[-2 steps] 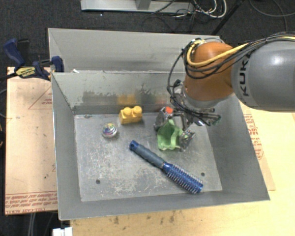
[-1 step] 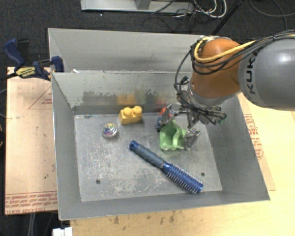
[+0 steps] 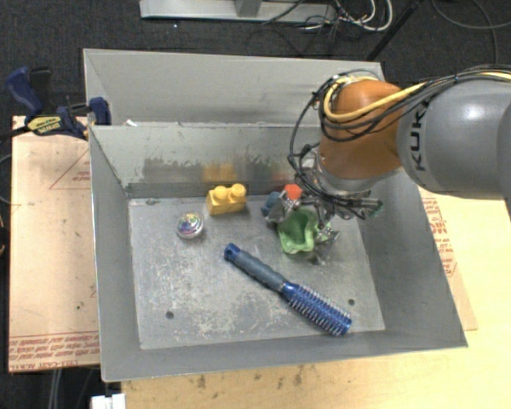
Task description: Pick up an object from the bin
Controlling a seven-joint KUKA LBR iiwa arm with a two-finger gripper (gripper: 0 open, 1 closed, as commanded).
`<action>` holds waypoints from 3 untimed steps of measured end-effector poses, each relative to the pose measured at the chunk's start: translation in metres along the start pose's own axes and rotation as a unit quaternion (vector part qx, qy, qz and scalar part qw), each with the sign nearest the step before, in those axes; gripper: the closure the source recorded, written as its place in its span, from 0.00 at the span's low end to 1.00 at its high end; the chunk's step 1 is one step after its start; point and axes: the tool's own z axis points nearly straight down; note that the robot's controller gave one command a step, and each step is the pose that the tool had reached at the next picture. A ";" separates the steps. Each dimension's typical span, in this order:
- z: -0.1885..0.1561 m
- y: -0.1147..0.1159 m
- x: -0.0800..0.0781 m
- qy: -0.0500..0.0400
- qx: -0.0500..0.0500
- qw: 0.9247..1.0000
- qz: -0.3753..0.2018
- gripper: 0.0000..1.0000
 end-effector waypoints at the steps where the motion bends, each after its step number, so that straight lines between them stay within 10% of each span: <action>1: -0.002 -0.001 -0.002 0.001 -0.001 1.000 0.002 0.00; 2: -0.005 -0.002 -0.003 0.000 0.000 1.000 0.002 1.00; 3: -0.053 -0.003 -0.005 0.000 0.000 1.000 0.004 1.00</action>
Offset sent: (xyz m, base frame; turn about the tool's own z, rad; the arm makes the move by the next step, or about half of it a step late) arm 0.0000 0.0000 0.0000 0.0000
